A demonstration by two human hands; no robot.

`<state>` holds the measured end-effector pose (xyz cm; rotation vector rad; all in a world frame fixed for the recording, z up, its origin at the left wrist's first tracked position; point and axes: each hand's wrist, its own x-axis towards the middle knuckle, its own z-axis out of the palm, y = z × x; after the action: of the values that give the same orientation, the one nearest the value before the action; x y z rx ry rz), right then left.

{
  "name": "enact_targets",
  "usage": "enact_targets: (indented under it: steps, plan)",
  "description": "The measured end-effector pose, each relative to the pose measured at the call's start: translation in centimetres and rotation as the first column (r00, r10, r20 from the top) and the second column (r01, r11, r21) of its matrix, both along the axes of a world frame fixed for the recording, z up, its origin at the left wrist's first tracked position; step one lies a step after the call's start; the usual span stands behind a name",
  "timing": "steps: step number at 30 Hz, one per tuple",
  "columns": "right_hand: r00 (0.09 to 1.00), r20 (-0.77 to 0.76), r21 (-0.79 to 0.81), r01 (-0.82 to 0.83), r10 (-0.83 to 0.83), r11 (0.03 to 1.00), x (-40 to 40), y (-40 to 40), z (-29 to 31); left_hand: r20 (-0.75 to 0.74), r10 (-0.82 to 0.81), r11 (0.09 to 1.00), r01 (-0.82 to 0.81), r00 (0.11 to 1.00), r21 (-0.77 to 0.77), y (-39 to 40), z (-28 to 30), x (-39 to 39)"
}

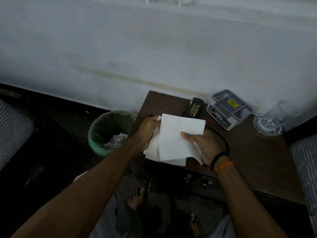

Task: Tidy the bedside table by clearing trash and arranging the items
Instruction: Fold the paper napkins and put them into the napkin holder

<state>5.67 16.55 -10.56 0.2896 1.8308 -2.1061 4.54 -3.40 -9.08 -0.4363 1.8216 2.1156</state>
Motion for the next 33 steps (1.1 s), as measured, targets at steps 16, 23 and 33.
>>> enact_targets:
  steps: [16, 23, 33]
  plan:
    - [0.983, -0.183, 0.109, 0.044, -0.023, 0.993, -0.2, -1.3, 1.6, -0.009, 0.160, 0.959, -0.153, 0.987, 0.237, -0.2, -0.7, -1.0]
    - [0.984, -0.154, 0.039, 0.094, -0.087, 0.995, -0.4, -1.9, 1.4, 0.005, 0.119, 0.963, -0.117, 0.993, 0.241, 0.1, -0.8, -1.1]
    - [0.983, -0.119, -0.010, 0.139, -0.139, 0.990, -0.5, -1.5, 1.8, 0.002, 0.019, 0.976, -0.019, 1.000, 0.217, 0.2, -1.3, -0.6]
